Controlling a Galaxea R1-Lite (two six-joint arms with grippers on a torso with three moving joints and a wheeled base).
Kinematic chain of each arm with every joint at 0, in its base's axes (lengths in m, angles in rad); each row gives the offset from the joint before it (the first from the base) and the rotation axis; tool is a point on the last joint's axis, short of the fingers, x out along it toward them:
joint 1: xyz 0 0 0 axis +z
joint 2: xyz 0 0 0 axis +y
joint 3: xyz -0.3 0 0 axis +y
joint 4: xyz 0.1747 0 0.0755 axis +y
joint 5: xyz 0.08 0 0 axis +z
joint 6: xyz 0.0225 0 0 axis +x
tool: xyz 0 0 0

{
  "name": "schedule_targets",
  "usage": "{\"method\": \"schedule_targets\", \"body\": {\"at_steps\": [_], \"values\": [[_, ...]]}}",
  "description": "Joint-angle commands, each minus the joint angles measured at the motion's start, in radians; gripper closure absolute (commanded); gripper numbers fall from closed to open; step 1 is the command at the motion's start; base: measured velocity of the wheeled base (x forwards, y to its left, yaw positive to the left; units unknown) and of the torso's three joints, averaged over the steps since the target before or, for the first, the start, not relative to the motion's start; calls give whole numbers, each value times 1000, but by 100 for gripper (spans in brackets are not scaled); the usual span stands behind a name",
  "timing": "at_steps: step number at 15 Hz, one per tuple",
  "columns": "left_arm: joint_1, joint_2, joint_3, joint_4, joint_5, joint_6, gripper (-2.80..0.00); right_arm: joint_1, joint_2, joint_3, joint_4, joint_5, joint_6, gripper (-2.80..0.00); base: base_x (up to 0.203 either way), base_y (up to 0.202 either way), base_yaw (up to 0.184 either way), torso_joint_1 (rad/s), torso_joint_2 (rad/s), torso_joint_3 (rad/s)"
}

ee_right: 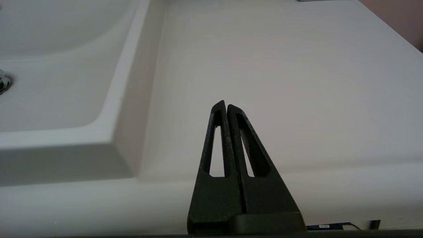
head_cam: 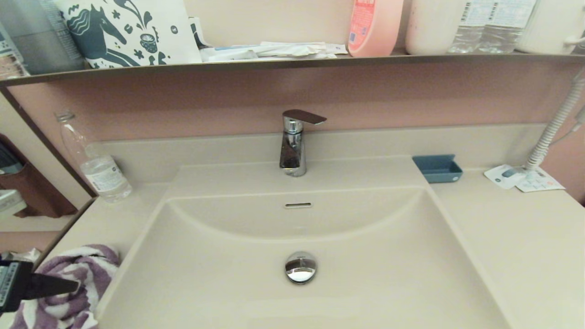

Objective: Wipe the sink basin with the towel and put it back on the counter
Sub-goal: Pick up the cloth

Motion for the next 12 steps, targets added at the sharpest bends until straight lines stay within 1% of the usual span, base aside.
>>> {"method": "schedule_targets", "body": {"at_steps": [1, 2, 3, 5, 7, 9, 10, 12], "values": [[102, 69, -4, 5, -30, 87, -280, 0, 2, 0, 0, 0, 1, 0, 0, 0, 0, 0, 0, 0], [132, 75, -5, 5, -50, 114, -280, 0, 1, 0, 0, 0, 0, 0, 0, 0, 0, 0, 0, 0], [146, 89, 7, 7, -68, 133, -280, 0, 1, 0, 0, 0, 1, 0, 0, 0, 0, 0, 0, 0], [153, 114, 48, 6, -83, 137, -280, 0, 1, 0, 0, 0, 1, 0, 0, 0, 0, 0, 0, 0], [152, 124, 91, 4, -131, 138, -280, 0, 2, 0, 0, 0, 1, 0, 0, 0, 0, 0, 0, 0], [151, 140, 108, -13, -145, 139, -280, 0, 1, 0, 0, 0, 1, 0, 0, 0, 0, 0, 0, 0], [152, 170, 116, -39, -146, 138, -280, 0, 1, 0, 0, 0, 1, 0, 0, 0, 0, 0, 0, 0], [158, 228, 148, -134, -147, 137, -280, 0, 1, 0, 0, 0, 1, 0, 0, 0, 0, 0, 0, 0]]}}
